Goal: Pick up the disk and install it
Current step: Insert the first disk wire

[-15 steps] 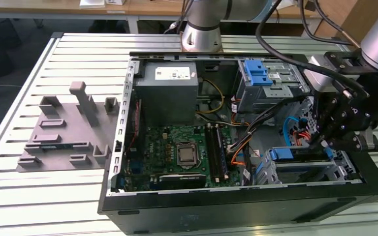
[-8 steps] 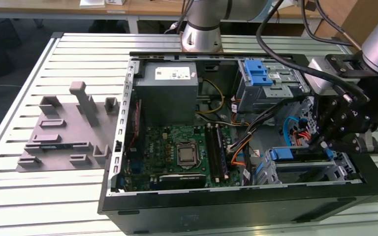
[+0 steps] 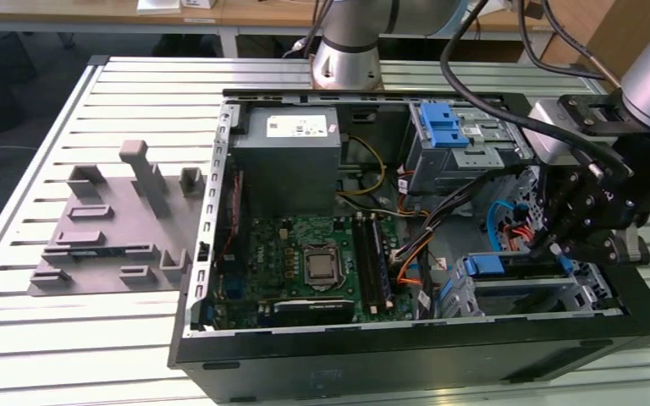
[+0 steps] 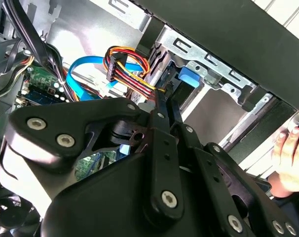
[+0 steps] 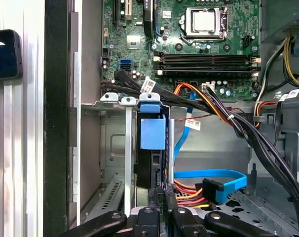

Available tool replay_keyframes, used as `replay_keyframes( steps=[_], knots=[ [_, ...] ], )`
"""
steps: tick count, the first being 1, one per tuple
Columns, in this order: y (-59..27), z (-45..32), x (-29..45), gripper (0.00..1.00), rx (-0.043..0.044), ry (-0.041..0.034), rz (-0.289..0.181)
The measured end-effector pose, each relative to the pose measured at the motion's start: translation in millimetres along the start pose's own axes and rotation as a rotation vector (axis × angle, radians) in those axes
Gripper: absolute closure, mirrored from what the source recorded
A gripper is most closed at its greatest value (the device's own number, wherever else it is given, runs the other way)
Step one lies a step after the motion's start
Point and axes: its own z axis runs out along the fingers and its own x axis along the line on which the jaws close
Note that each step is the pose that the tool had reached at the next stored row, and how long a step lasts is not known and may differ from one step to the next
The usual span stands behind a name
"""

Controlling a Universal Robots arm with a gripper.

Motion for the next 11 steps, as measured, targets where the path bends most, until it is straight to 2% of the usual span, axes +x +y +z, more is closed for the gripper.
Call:
replay_keyframes(
  steps=[2,11],
  knots=[
    [-0.1,0.4,-0.1,0.84,0.0000,-0.0027,0.000],
    [-0.9,1.0,0.1,0.84,0.0000,-0.0028,0.000]
  ],
)
